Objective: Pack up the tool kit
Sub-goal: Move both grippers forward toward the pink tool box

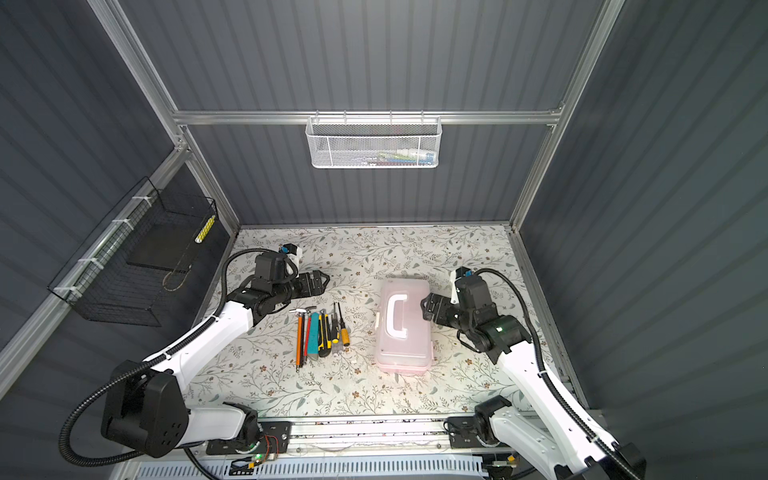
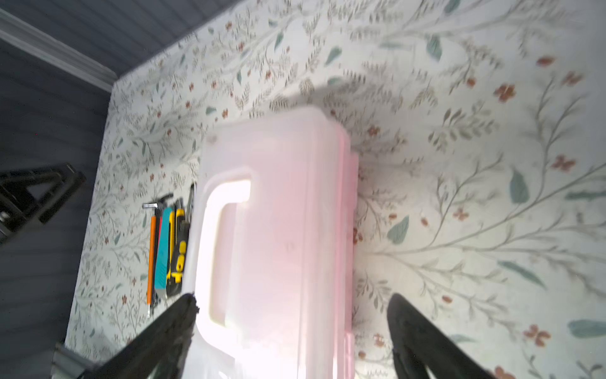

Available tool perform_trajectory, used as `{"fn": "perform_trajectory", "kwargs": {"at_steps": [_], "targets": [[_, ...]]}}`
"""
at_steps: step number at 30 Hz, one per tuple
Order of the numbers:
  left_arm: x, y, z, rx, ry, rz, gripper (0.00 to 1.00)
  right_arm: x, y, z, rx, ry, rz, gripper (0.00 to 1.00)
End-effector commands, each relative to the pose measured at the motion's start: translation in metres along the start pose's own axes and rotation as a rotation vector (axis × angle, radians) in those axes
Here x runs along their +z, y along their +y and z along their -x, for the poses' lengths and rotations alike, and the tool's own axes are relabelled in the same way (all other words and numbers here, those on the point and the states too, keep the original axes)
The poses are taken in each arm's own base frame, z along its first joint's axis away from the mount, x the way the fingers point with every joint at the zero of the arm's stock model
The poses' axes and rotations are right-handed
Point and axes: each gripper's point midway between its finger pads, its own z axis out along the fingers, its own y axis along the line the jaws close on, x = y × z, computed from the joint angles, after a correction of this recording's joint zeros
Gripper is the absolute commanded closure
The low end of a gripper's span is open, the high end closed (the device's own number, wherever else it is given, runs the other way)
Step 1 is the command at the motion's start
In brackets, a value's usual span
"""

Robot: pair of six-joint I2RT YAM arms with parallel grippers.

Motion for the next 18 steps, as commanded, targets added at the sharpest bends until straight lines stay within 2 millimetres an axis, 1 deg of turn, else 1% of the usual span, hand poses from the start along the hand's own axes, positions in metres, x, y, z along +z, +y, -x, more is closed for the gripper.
{"fn": "perform_trajectory", "kwargs": {"at_steps": [1,4,8,11,13,17,18], "targets": [[0.001,-0.014,-0.024,-0.015,0.079,-0.044,0.03,0.006,-0.007,-0.042,0.065,0.134,-0.005,0.11],[0.008,-0.016,-0.033,-0.013,0.098,-0.041,0.03,0.013,-0.004,-0.054,0.078,0.155,0.035,0.11],[0.014,-0.020,-0.036,-0.013,0.100,-0.047,0.03,0.023,0.005,-0.058,0.102,0.170,0.095,0.12],[0.017,-0.024,-0.036,-0.023,0.093,-0.057,0.04,0.033,0.010,-0.056,0.120,0.166,0.123,0.13],[0.019,-0.027,-0.037,-0.027,0.094,-0.061,0.04,0.039,0.009,-0.054,0.124,0.161,0.116,0.18],[0.024,-0.035,-0.042,-0.029,0.095,-0.078,0.05,0.049,0.012,-0.043,0.104,0.130,0.114,0.22],[0.027,-0.037,-0.044,-0.024,0.101,-0.078,0.05,0.052,0.012,-0.040,0.100,0.123,0.110,0.25]]}}
